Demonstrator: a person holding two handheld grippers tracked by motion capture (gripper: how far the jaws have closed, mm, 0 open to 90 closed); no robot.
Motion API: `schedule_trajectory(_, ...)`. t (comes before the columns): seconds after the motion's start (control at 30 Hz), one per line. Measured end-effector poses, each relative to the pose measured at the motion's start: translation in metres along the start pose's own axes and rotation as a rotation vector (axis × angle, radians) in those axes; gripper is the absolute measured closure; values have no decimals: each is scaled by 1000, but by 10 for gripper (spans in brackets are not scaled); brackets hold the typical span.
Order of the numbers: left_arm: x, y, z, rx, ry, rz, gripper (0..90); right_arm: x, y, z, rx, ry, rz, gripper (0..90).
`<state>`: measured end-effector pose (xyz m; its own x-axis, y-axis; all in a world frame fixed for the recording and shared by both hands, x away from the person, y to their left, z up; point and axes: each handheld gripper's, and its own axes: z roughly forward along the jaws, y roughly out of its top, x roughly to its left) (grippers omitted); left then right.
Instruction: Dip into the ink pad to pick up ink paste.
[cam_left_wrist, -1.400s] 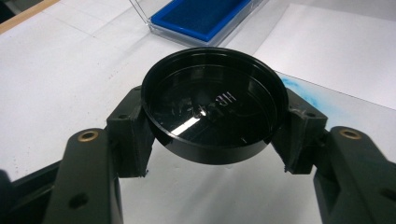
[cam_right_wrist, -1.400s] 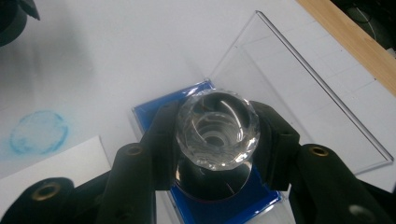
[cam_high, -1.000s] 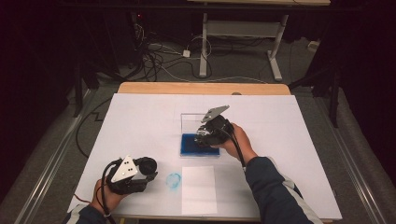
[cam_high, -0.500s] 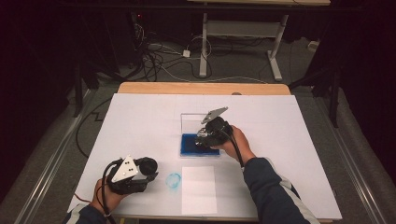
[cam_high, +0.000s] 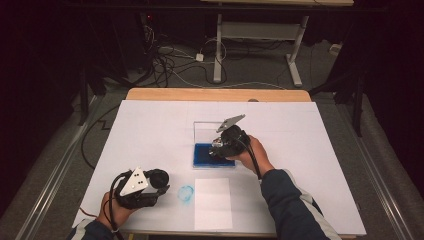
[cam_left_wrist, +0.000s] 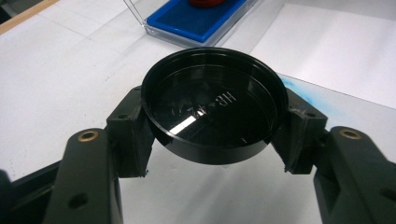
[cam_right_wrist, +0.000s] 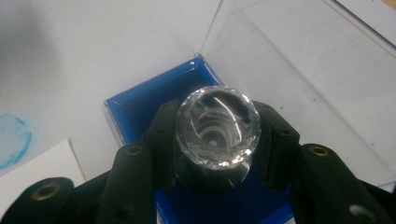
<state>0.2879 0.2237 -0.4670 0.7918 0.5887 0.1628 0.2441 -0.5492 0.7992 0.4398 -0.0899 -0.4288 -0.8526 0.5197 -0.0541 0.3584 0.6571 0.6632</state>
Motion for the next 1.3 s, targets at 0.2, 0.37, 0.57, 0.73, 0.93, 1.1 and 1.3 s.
schedule_trajectory(0.2, 1, 0, 1, 2, -2, 0, 365, 2, -1, -4, 10, 15, -4, 565)
schedule_trajectory(0.37, 1, 0, 1, 3, -4, 2, 365, 4, -2, -3, 9, 28, 6, 565)
schedule_trajectory(0.57, 0, 0, 1, 5, -5, 2, 366, 6, -5, -3, -7, 20, 4, 565)
schedule_trajectory(0.73, 0, 0, 0, 3, -4, 2, 365, 7, -5, -3, -1, 15, -2, 566)
schedule_trajectory(0.93, 0, 0, 1, 6, -5, 3, 365, 7, -5, -2, 1, 12, -5, 566)
schedule_trajectory(1.1, 0, 0, 1, 5, -5, 2, 365, 7, -4, -2, 4, 10, -8, 566)
schedule_trajectory(1.3, 0, 0, 1, 8, -6, 4, 365, 8, -3, -2, 15, 3, -14, 566)
